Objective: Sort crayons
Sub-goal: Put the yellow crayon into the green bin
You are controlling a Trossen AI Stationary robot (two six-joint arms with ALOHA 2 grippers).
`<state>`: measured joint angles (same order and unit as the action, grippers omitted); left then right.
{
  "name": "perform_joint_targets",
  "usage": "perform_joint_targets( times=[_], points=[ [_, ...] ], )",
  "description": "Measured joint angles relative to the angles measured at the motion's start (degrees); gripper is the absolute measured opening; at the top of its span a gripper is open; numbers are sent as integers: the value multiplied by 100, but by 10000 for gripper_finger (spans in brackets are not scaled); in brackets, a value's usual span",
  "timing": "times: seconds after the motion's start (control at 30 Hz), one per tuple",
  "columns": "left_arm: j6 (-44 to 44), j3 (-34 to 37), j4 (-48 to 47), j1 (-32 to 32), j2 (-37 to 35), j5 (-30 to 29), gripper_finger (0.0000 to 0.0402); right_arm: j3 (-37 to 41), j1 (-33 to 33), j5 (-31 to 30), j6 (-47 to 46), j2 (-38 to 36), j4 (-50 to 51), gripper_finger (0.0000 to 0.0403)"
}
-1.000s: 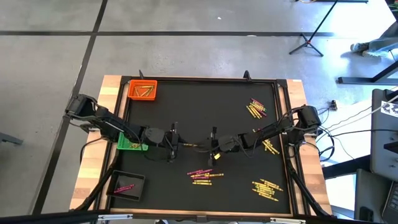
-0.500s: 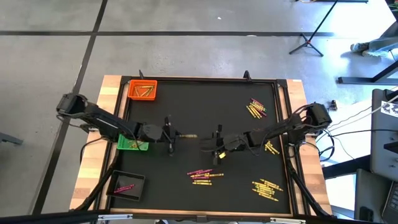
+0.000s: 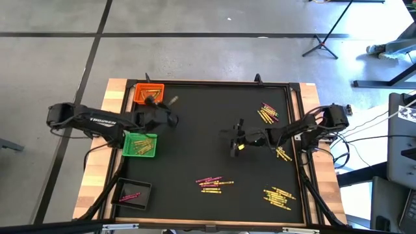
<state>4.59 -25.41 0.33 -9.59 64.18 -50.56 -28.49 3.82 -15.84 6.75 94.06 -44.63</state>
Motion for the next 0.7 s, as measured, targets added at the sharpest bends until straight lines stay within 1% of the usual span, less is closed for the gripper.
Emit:
perform_joint_targets(
  times=[0.2,0.3,0.4,0.57,0.7],
  points=[
    [435,2,-660,-1016,3,-103,8,57,-255,5,111,61,34,179],
    [462,2,-823,-1398,3,-99,8,56,-334,65,113,61,24,179],
    [787,2,-1223,-1729,3,23,7,56,-359,145,119,61,127,179],
    [1178,2,-1831,-2102,3,236,7,56,-357,146,271,66,296,179],
    [1179,2,-1777,-2142,3,359,9,56,-357,146,292,66,285,179]
  ],
)
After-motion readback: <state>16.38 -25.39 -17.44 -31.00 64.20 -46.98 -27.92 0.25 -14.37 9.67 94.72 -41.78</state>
